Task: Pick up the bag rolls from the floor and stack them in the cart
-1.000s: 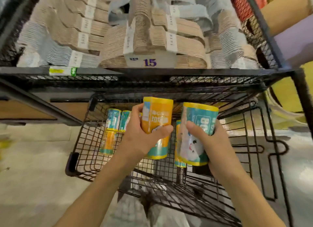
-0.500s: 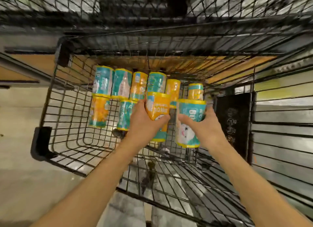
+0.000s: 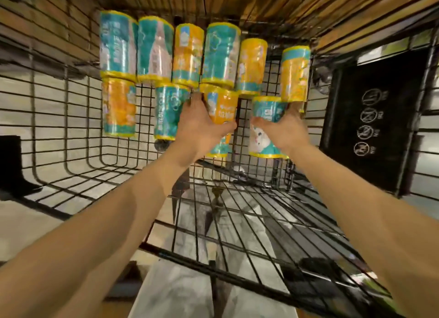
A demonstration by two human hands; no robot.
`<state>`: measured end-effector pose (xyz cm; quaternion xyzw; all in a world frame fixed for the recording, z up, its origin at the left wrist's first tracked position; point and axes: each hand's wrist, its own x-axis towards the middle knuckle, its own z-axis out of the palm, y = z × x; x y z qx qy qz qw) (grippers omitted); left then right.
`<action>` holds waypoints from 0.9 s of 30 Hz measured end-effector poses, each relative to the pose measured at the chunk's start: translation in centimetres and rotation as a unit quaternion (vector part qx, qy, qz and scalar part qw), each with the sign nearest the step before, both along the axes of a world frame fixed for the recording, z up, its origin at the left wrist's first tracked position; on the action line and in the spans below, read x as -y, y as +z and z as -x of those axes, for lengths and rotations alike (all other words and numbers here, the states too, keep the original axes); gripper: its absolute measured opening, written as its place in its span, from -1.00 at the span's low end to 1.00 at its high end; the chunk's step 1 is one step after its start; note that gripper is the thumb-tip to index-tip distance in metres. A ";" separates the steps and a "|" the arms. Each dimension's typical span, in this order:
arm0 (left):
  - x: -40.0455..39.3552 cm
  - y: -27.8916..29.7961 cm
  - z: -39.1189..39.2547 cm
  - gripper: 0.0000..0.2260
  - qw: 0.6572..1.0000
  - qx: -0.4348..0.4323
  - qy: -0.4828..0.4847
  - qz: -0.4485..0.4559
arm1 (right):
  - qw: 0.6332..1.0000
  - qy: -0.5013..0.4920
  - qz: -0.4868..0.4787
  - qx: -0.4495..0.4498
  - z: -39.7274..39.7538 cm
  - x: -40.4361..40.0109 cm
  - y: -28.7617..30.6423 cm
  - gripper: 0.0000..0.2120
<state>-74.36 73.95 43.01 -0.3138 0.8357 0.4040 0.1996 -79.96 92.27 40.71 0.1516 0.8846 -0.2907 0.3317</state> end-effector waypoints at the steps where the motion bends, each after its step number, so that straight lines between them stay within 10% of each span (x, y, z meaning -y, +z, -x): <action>1: 0.1 -0.1 -0.1 -0.15 1.000 -0.005 0.002 0.002 | 1.000 0.004 -0.005 0.001 0.0 0.1 -0.4 0.01; 16: 0.6 -0.3 0.3 -0.27 1.000 -0.013 0.006 -0.008 | 0.979 0.049 -0.197 0.039 0.4 3.9 -2.9 0.00; 27: 0.3 -0.1 1.1 -0.38 0.999 0.030 -0.032 -0.009 | 0.980 0.143 -0.123 -0.056 0.9 -1.2 0.6 -0.24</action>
